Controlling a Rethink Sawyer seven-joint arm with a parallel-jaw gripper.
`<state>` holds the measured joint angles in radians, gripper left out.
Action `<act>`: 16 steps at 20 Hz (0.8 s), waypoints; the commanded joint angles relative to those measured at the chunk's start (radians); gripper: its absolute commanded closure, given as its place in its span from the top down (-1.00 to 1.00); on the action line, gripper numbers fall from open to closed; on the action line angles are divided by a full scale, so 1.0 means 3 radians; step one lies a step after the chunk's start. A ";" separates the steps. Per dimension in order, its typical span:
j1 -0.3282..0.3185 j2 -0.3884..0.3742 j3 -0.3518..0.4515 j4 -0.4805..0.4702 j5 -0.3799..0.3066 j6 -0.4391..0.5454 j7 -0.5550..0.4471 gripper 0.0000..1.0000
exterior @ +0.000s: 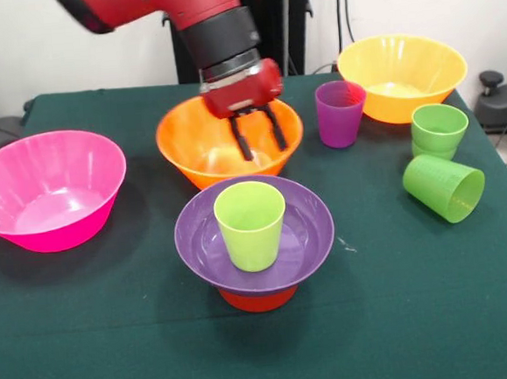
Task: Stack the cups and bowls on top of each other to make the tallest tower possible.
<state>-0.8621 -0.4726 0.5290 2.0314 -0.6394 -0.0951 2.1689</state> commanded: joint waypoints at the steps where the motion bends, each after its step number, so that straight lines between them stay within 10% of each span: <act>1: 0.0346 -0.0286 -0.0255 0.0127 0.0411 -0.0079 0.0668 1.00; 12: -0.0052 -0.0444 -0.0111 0.0335 0.0276 0.0182 0.0371 1.00; 16: -0.0075 -0.0857 -0.0113 0.0510 0.0379 0.0402 0.0336 1.00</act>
<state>-0.8953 -0.6318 0.5096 2.1190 -0.5584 -0.1020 2.2049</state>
